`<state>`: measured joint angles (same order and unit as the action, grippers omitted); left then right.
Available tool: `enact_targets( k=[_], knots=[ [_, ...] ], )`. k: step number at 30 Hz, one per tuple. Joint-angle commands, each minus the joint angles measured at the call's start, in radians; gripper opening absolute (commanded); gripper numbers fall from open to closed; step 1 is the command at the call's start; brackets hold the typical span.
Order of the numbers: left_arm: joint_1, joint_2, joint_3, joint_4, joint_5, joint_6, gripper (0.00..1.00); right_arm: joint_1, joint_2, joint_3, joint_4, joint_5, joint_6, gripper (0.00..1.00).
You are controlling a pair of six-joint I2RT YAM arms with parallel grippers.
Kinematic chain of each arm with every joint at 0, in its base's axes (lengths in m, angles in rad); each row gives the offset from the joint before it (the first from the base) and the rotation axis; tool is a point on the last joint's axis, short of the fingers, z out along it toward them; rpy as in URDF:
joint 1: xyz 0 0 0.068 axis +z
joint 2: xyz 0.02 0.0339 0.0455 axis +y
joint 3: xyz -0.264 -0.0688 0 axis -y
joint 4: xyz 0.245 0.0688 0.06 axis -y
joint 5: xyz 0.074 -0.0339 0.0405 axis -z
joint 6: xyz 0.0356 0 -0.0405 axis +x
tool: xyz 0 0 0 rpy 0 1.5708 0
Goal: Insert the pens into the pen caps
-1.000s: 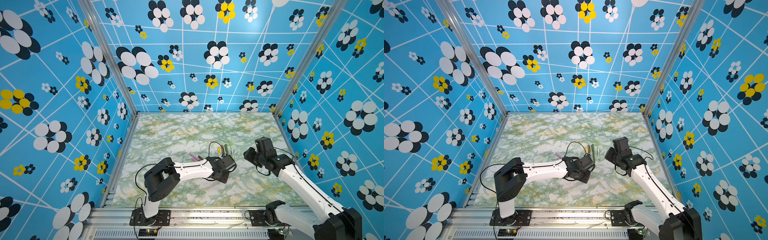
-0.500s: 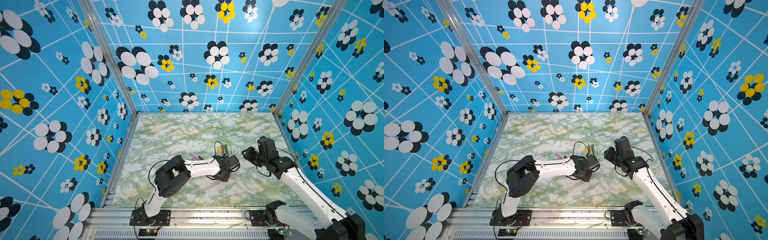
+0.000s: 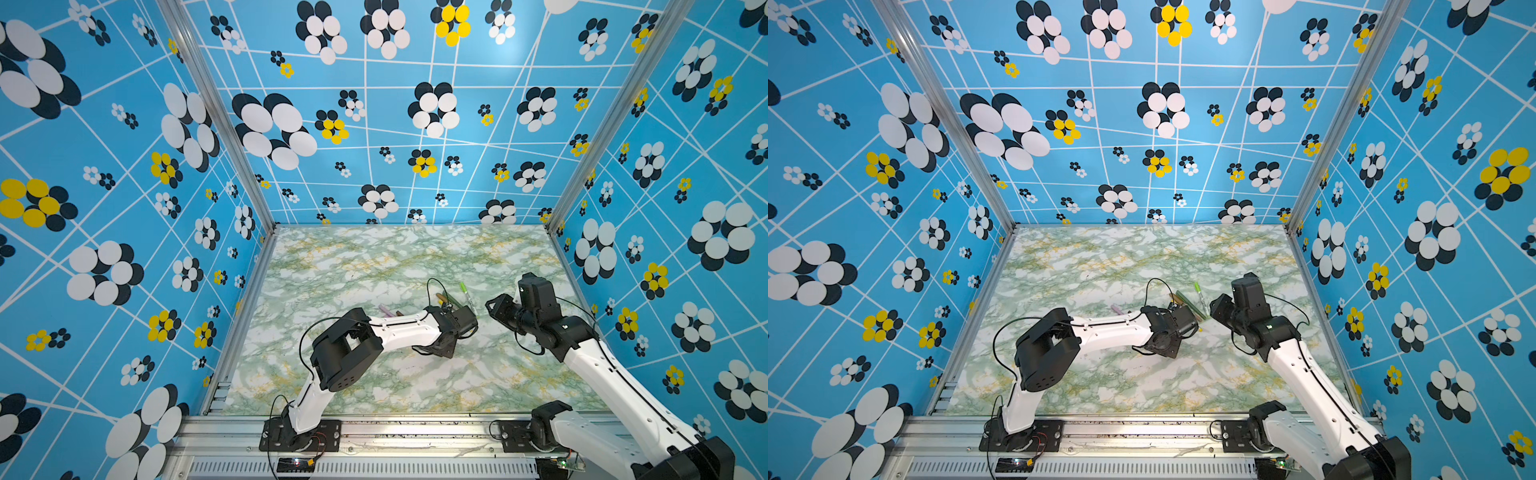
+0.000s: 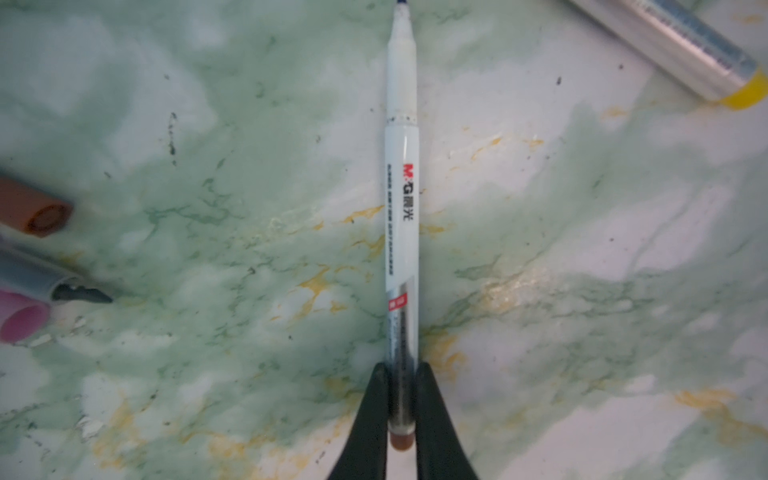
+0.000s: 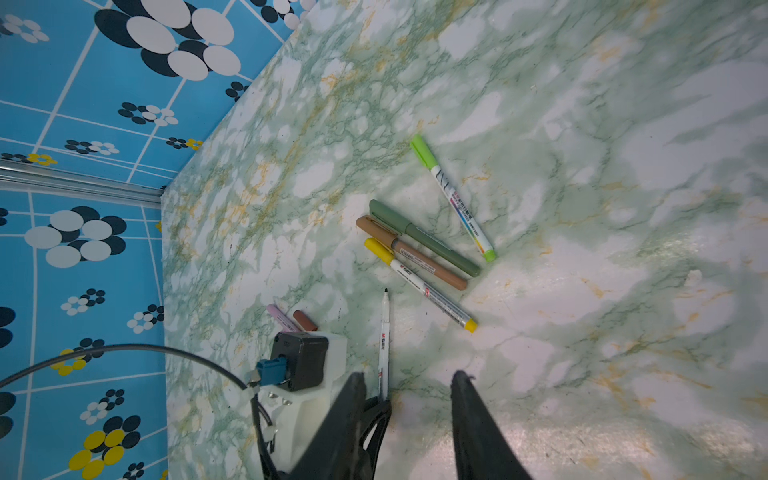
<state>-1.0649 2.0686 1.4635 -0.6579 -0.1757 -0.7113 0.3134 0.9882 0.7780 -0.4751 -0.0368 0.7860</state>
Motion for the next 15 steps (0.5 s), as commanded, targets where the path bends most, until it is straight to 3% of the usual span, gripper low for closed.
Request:
enact_targets(
  k=[1,8,13,15],
  knots=[
    [0.023,-0.009,-0.071,-0.031,-0.02,-0.03,0.01,-0.008,-0.007,-0.005,-0.009,-0.008,-0.018,0.37],
    [0.04,-0.111,-0.171,0.049,-0.02,-0.047,0.0,-0.008,0.043,-0.005,-0.005,-0.06,-0.071,0.38],
    [0.043,-0.27,-0.281,0.198,-0.003,-0.009,0.0,-0.008,0.097,0.03,-0.042,0.012,-0.146,0.41],
    [0.043,-0.34,-0.324,0.261,0.001,0.009,0.0,-0.008,0.139,0.061,-0.042,-0.021,-0.163,0.42]
  ],
)
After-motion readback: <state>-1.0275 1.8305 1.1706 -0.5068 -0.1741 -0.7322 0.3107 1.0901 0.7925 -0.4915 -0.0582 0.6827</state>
